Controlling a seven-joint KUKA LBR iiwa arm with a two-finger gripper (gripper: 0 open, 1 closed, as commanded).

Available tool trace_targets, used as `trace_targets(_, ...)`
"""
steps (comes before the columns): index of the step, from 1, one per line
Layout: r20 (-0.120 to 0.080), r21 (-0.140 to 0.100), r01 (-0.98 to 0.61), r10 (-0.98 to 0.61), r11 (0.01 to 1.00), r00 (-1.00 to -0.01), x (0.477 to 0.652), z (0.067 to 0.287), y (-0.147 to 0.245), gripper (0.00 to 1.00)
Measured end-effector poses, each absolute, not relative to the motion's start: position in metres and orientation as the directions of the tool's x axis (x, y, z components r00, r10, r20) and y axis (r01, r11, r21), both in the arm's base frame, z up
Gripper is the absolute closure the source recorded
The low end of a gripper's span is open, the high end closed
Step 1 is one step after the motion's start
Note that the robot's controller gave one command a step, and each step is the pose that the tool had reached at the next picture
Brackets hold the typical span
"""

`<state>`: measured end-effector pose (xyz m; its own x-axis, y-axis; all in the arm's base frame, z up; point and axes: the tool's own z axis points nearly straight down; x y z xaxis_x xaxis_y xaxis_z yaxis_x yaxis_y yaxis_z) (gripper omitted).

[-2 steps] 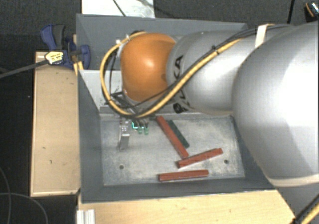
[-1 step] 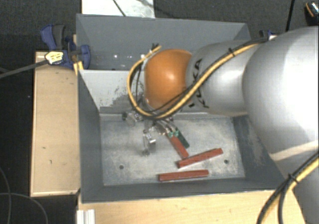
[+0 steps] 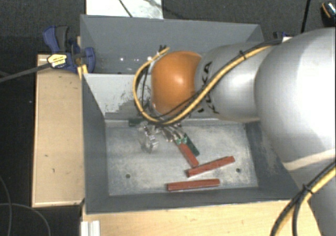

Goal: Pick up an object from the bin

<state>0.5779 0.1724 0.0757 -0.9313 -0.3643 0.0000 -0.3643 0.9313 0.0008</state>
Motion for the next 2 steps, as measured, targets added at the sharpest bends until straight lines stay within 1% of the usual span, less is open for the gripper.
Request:
trace_targets(1,0.001,0.001,-0.36,-0.36,0.933,-0.933,0.578,0.076,0.172,0.0)
trace_targets(2,0.001,-0.003,-0.401,-0.401,0.916,-0.916,0.567,0.097,0.089,0.0)
